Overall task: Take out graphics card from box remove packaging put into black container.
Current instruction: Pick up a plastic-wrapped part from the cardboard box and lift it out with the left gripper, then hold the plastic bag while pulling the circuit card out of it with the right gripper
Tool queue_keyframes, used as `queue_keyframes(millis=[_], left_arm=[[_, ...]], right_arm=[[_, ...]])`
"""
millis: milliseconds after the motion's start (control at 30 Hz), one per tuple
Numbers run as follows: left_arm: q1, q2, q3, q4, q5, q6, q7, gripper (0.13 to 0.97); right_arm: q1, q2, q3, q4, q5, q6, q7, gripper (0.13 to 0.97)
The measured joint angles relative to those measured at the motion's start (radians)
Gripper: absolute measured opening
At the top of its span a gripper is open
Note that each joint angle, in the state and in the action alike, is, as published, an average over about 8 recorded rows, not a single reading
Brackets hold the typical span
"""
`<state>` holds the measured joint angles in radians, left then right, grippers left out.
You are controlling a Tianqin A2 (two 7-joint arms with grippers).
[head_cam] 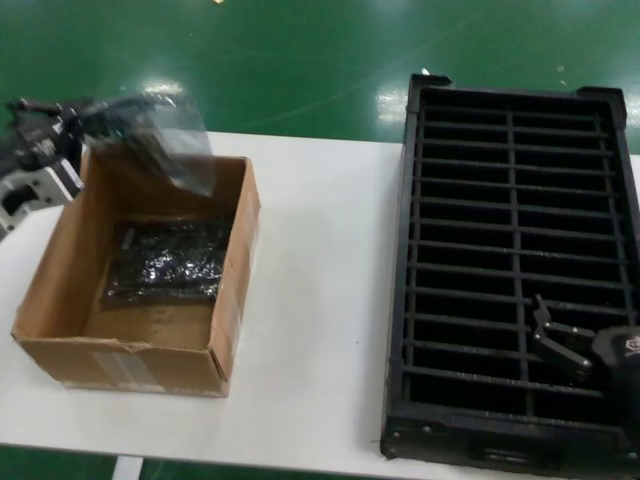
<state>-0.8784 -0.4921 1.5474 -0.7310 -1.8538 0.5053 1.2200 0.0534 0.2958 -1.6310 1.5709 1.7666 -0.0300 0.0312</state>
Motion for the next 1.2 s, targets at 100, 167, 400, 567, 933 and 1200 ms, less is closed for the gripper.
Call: queue_keyframes(millis=[100,167,400,567,933,1200], left_arm=[[0.077,-0.018,-0.023,-0.155,-0.002,-0.023,-0.067,0.14],[0.125,-0.03,-0.036,-0.253,0.001,-0.044,-0.114,0.14],[0.242,-0.067,-0.074,-0.49,0.018,-0.11,-0.253,0.14],[0.285,-0.088,-0.091,-0.568,0.026,-0.142,-0.349,0.14],[0.317,-0.094,-0.078,-0.607,0.048,-0.19,-0.517,0.14],[0.302,-0.048,-0.078,-0.581,0.041,-0.18,-0.532,0.14]], right_arm=[[0.0,0.0,0.0,0.0,0.0,0.0,0.0,0.966],[0.0,0.0,0.0,0.0,0.0,0.0,0.0,0.966],[0.0,0.0,0.0,0.0,0.0,0.0,0.0,0.966],[0.0,0.0,0.0,0.0,0.0,0.0,0.0,0.966],[0.053,-0.006,-0.005,-0.038,0.002,-0.035,-0.014,0.966],[0.213,0.008,-0.066,-0.125,-0.008,-0.104,-0.003,0.966]])
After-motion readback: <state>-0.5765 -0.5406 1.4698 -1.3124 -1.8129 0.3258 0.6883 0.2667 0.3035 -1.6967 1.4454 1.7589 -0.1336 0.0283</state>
